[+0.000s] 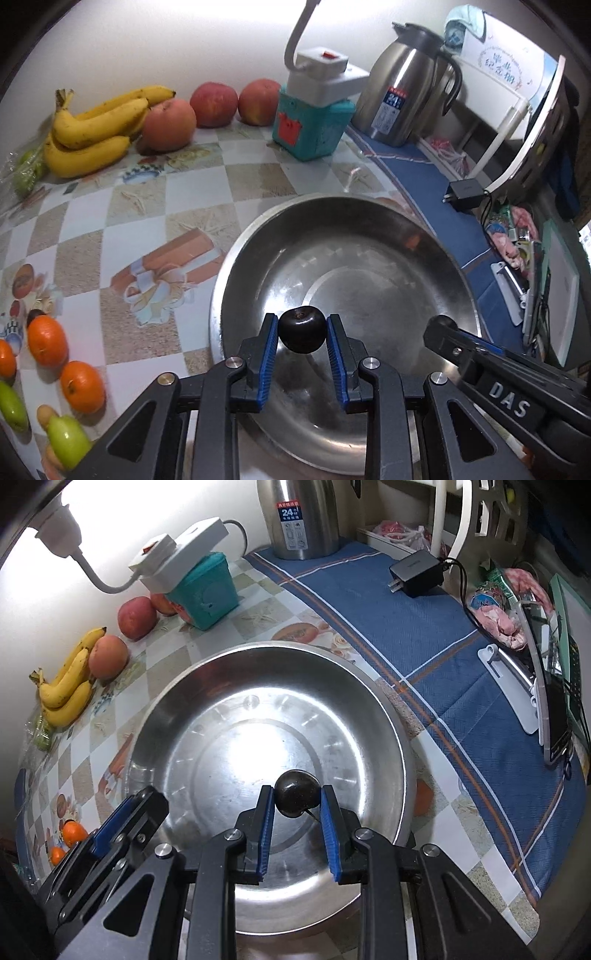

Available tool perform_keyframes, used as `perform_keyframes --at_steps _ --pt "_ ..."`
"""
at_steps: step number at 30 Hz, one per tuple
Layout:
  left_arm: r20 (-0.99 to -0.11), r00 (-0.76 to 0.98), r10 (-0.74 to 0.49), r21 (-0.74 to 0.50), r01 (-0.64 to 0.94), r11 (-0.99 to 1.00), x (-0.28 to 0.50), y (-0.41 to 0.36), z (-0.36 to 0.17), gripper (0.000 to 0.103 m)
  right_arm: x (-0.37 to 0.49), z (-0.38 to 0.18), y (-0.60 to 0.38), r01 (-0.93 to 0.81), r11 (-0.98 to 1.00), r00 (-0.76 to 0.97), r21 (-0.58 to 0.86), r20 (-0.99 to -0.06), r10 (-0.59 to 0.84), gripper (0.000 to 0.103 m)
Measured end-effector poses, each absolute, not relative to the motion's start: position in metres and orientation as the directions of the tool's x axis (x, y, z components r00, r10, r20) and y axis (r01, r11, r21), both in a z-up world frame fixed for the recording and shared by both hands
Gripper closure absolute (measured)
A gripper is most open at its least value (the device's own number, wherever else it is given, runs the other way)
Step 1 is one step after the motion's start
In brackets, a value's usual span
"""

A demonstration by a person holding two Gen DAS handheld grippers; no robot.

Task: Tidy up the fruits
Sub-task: 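Lift the dark plum with the right gripper and carry it over the steel basin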

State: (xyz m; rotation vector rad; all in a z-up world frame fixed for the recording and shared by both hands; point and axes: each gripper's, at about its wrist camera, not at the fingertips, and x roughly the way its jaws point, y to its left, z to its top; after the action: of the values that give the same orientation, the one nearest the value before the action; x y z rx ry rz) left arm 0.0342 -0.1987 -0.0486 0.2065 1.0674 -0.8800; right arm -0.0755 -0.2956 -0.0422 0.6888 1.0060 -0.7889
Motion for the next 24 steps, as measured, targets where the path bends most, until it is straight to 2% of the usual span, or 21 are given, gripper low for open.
perform_keyframes --at_steps 14,24 --pt "-0.843 0.205 -0.496 -0.235 0.689 0.685 0.045 -0.194 -0.064 0.074 -0.071 -0.05 -0.295 0.824 0.552 0.308 0.128 -0.919 -0.247 0.077" --pt "-0.841 0.243 -0.483 -0.256 0.608 0.752 0.071 -0.168 -0.063 0.074 -0.061 -0.062 -0.283 0.785 0.606 0.31 0.126 -0.927 -0.209 0.077"
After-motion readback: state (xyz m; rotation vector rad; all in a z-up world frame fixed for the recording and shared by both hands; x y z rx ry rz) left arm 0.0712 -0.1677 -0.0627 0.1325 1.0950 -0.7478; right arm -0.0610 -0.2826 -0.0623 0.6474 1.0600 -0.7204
